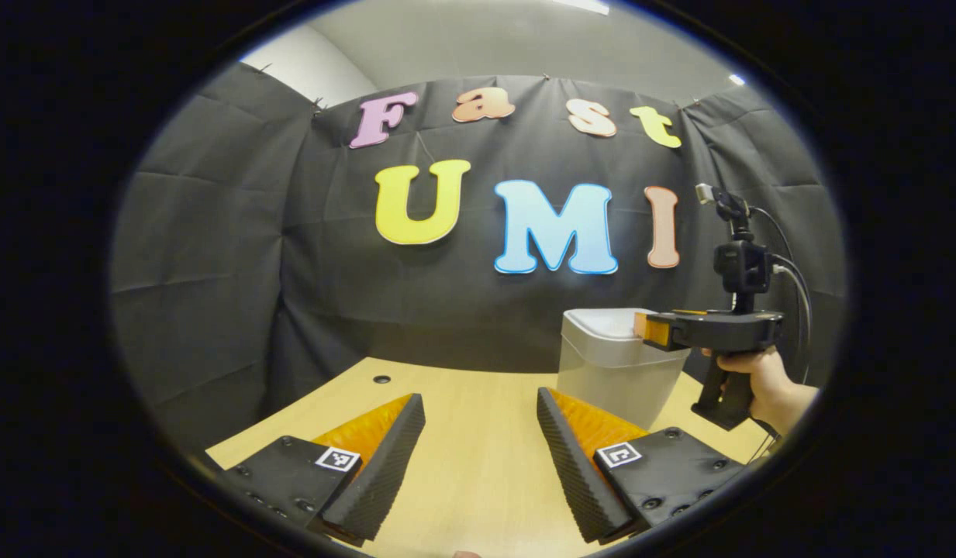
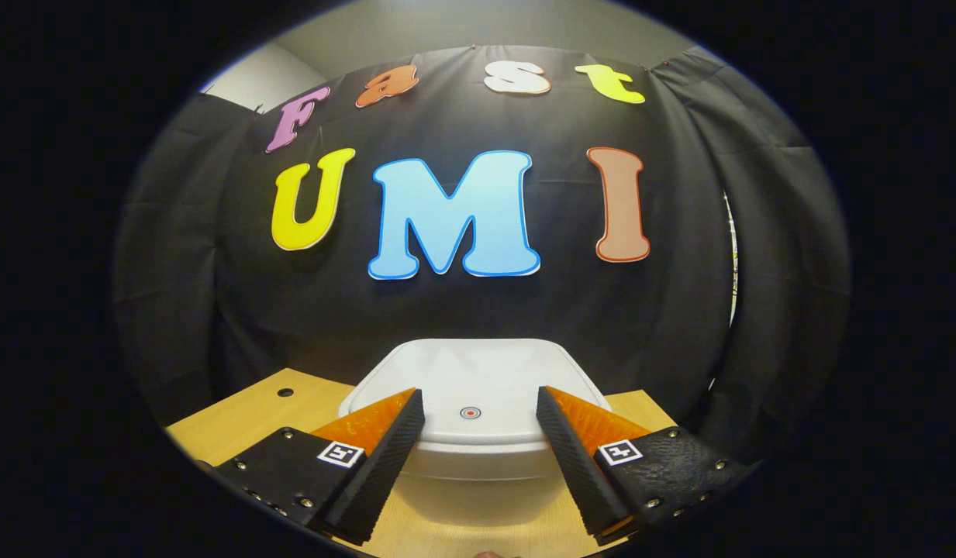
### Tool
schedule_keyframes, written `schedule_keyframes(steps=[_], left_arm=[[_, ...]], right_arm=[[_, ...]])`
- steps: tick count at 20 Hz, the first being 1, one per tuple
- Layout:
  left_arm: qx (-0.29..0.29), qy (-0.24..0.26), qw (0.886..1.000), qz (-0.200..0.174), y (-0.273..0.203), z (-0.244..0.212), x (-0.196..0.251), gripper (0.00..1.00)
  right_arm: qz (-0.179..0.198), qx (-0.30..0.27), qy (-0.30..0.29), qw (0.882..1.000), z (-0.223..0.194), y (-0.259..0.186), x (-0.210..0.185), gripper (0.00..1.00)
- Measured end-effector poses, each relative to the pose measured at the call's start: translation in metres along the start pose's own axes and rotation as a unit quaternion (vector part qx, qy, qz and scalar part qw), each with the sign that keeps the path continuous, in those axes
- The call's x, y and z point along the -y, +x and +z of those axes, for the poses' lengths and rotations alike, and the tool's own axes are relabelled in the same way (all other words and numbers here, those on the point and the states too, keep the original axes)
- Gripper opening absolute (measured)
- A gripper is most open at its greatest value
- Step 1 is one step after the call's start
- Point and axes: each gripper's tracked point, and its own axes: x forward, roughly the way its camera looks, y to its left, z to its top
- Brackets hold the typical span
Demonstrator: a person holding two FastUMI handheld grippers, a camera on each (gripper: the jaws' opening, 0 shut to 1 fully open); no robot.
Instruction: Press the lid of the desktop garbage bin to open it, pick up the crumpled paper on the desktop and throw it into the bin, then pick up the pop can on the desktop and drop it into the bin, and finally close the garbage bin lid.
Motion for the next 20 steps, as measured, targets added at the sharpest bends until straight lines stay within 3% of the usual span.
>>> schedule_keyframes(steps=[9, 20], left_arm=[[0.023, 0.011, 0.998, -0.053, 0.023, 0.013, 0.003, 0.96], [0.079, 0.058, 0.991, -0.087, 0.038, 0.033, -0.004, 0.95]], right_arm=[[-0.008, 0.039, -0.038, 0.998, 0.018, -0.103, -0.020, 0.94], [-0.031, 0.030, -0.059, 0.997, 0.011, -0.155, -0.043, 0.94]])
